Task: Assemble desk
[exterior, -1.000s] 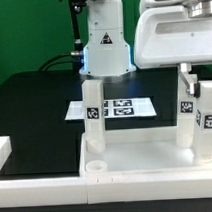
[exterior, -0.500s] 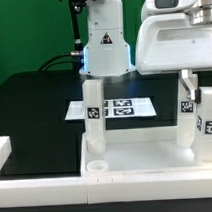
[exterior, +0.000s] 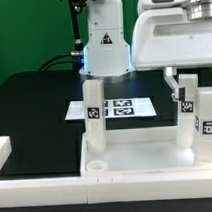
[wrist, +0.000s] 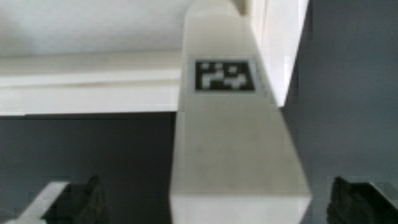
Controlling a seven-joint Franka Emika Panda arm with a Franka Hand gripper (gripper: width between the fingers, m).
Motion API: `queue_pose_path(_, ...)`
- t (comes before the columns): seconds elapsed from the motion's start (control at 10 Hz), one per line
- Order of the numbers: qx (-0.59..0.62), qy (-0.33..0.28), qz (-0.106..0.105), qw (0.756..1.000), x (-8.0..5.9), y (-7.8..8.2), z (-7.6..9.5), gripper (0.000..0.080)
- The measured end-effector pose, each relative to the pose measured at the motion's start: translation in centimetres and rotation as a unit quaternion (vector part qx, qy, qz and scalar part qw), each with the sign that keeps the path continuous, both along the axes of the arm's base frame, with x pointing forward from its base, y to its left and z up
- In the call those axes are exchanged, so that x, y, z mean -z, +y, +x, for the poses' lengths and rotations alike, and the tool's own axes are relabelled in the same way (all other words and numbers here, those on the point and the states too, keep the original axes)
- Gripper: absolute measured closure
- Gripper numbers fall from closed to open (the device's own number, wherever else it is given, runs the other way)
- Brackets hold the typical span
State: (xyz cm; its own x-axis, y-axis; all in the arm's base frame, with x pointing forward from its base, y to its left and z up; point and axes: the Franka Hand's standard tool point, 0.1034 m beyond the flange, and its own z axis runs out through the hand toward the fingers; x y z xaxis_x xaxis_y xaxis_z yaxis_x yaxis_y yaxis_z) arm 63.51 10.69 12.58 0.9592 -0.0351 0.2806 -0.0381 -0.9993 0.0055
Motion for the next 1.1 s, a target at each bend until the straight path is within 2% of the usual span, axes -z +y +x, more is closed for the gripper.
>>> queue_pose_path(0.2, 0.015, 0.065, 0.003, 0.998, -0.5, -0.8, 0.7, 0.0152)
queue_pose_path(0.4, 0.033, 0.121, 0.010, 0.992, 0.4, 0.1, 0.3, 0.0151)
queue_pose_path(0.6, 0.037, 0.113, 0.017, 0.993, 0.7, 1.2, 0.6, 0.0151)
queue_pose_path(0.7, 0.038, 0.112, 0.017, 0.993, 0.6, 1.1, 0.7, 0.0151)
queue_pose_path(0.9, 0.042, 0.112, 0.017, 0.993, 0.7, 1.0, 0.7, 0.0419)
queue_pose_path(1.0, 0.045, 0.112, 0.017, 0.993, 0.7, 0.9, 0.7, 0.0419)
queue_pose_path(1.1, 0.059, 0.112, 0.020, 0.992, 0.7, 0.9, 0.7, 0.0515)
